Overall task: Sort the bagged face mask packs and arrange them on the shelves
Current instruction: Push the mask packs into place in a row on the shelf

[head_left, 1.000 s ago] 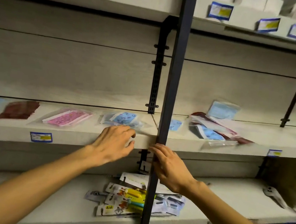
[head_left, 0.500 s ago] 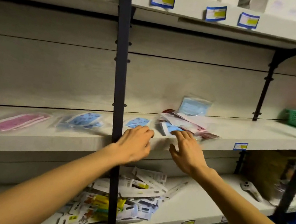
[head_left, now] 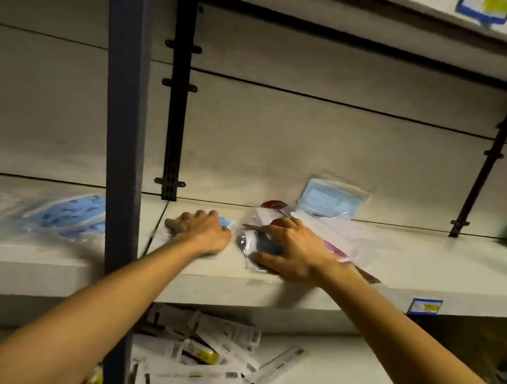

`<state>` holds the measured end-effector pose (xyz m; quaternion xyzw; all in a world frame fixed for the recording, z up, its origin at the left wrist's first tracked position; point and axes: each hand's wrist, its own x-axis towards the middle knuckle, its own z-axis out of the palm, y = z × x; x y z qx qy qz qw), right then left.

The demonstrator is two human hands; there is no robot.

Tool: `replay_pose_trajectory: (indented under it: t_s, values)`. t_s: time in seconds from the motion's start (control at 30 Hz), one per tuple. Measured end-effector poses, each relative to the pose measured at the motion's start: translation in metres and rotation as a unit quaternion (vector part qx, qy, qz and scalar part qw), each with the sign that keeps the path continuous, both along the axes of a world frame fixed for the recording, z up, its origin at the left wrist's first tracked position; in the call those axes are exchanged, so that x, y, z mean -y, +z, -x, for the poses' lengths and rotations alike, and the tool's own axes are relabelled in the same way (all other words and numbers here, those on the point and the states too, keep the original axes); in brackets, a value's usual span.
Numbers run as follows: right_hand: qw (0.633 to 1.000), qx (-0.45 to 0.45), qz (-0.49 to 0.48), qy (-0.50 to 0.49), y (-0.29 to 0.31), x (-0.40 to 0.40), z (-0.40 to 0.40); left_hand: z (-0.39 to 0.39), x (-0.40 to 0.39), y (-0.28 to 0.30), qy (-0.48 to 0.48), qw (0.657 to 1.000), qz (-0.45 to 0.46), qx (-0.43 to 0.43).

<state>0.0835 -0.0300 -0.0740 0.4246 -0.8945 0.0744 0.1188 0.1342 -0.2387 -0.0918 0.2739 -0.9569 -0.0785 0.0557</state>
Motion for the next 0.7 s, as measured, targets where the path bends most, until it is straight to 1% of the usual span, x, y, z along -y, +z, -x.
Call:
replay_pose_trajectory:
  t_s: [0.07,0.23,0.47,0.53,0.6,0.7]
  values:
    - [1.000,0.001,0.013,0.012,-0.003,0.001,0.012,0.011,0.003,-0.002,0.004,1.000,-0.010,0.000]
    - [0.999,-0.034,0.027,0.019,-0.006,0.000,0.031,0.024,0.010,0.010,0.045,0.995,-0.051,-0.067]
    - [0.991,-0.085,0.104,0.011,-0.009,-0.001,0.046,0.020,0.017,0.015,0.076,0.979,-0.116,-0.146]
    - [0.988,-0.112,0.109,0.001,-0.009,-0.001,0.051,0.020,0.019,0.018,0.083,0.967,-0.163,-0.175]
    - [0.985,-0.128,0.113,0.000,-0.011,-0.003,0.055,0.019,0.019,0.019,0.092,0.945,-0.223,-0.223]
    - [0.980,-0.118,0.160,0.020,-0.012,-0.013,0.059,0.014,0.017,0.025,0.108,0.922,-0.252,-0.273]
